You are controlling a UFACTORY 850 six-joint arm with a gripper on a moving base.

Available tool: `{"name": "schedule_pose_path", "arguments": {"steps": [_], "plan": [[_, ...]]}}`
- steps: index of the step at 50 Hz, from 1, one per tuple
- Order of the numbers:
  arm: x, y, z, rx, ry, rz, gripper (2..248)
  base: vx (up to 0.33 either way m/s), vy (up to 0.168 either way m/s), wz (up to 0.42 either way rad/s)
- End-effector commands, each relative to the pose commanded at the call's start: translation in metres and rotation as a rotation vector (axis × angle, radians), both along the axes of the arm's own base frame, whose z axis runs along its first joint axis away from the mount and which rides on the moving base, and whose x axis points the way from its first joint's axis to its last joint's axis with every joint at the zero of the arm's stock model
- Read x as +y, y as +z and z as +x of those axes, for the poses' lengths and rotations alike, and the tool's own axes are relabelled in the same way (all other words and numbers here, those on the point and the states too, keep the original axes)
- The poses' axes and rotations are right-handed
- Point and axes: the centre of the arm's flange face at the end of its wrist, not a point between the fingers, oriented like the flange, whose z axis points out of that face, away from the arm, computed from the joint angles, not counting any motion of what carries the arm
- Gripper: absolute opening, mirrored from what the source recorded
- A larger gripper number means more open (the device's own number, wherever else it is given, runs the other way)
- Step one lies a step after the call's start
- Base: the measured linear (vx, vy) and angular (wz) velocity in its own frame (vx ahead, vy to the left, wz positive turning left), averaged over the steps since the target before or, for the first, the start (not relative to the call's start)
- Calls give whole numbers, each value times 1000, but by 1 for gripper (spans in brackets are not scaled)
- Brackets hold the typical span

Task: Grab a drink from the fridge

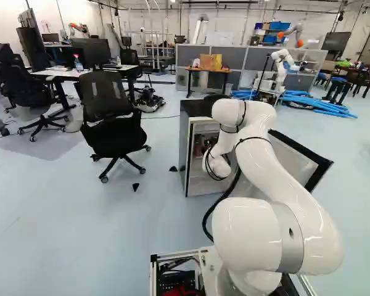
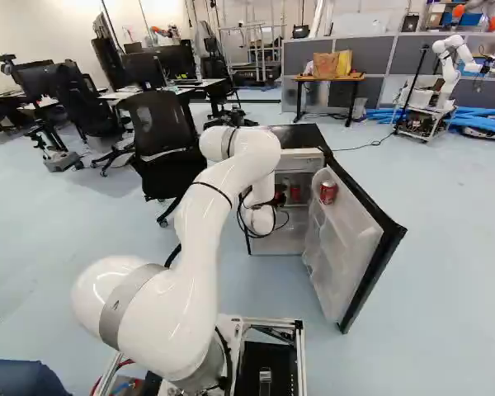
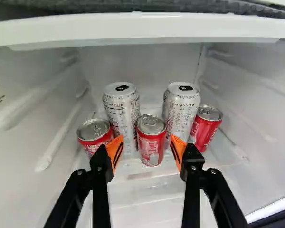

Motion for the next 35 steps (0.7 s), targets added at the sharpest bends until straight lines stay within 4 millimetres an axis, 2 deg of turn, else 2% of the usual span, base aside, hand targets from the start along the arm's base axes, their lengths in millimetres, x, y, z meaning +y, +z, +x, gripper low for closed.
{"name": "schedule_pose_path", "arguments": {"steps": [35], "plan": [[-6,-7,9,15,-6,-2,154,0,0,0]]}}
